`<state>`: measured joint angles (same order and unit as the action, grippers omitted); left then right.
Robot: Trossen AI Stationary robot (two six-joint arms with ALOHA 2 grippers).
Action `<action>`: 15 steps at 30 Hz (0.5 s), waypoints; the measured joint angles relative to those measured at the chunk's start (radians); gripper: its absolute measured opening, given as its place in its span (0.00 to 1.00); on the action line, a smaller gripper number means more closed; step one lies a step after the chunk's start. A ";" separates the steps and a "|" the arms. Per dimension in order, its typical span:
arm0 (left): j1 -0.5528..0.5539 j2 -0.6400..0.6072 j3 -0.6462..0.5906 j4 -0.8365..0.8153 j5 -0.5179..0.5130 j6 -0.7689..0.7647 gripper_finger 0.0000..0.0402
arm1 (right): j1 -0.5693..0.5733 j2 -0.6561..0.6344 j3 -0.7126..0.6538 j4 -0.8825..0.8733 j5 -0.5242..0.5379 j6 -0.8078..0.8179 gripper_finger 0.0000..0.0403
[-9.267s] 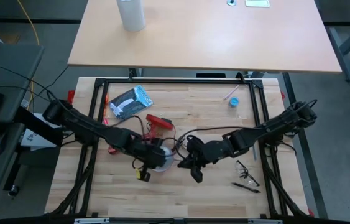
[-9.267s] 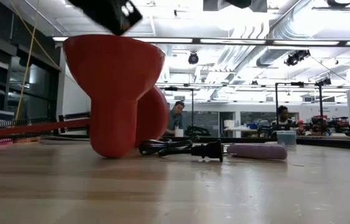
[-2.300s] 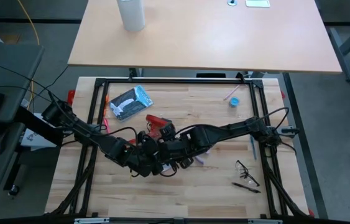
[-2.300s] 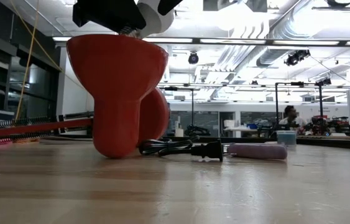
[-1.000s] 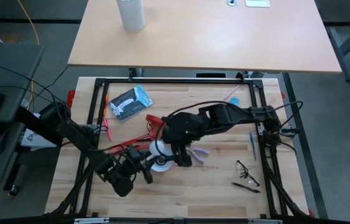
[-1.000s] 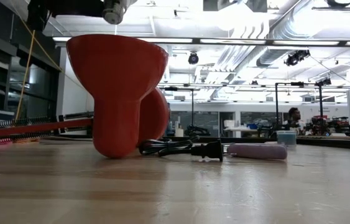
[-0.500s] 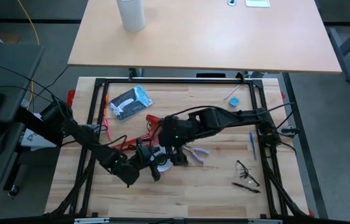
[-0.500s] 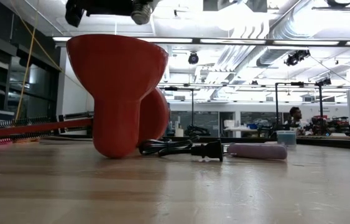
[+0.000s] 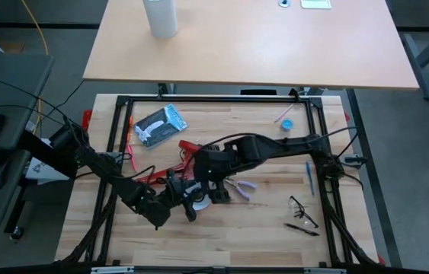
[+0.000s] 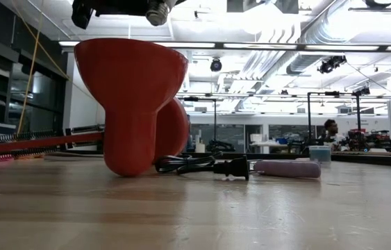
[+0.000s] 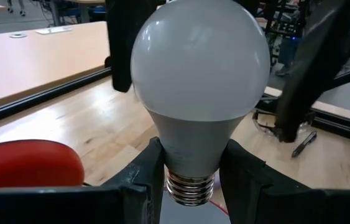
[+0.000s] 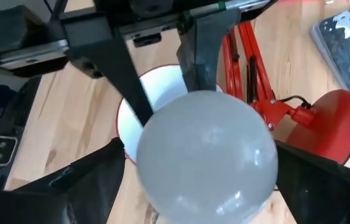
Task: Screw lightbulb
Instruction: Insert the lightbulb into the red desk lamp
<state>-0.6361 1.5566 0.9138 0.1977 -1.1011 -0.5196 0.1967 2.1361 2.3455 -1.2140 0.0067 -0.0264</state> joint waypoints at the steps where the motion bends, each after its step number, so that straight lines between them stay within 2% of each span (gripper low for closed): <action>1: 0.000 0.000 0.000 0.004 0.000 0.000 0.27 | 0.000 0.002 0.000 0.005 0.000 0.000 0.92; 8: 0.001 0.000 0.000 0.008 0.000 0.001 0.27 | 0.000 0.003 0.000 0.018 -0.003 0.000 0.83; 15: 0.001 0.000 0.000 0.010 0.000 0.018 0.27 | 0.000 0.003 0.000 0.015 0.023 -0.004 0.70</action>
<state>-0.6350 1.5566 0.9138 0.2081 -1.1008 -0.5019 0.1963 2.1395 2.3455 -1.1988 0.0292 -0.0307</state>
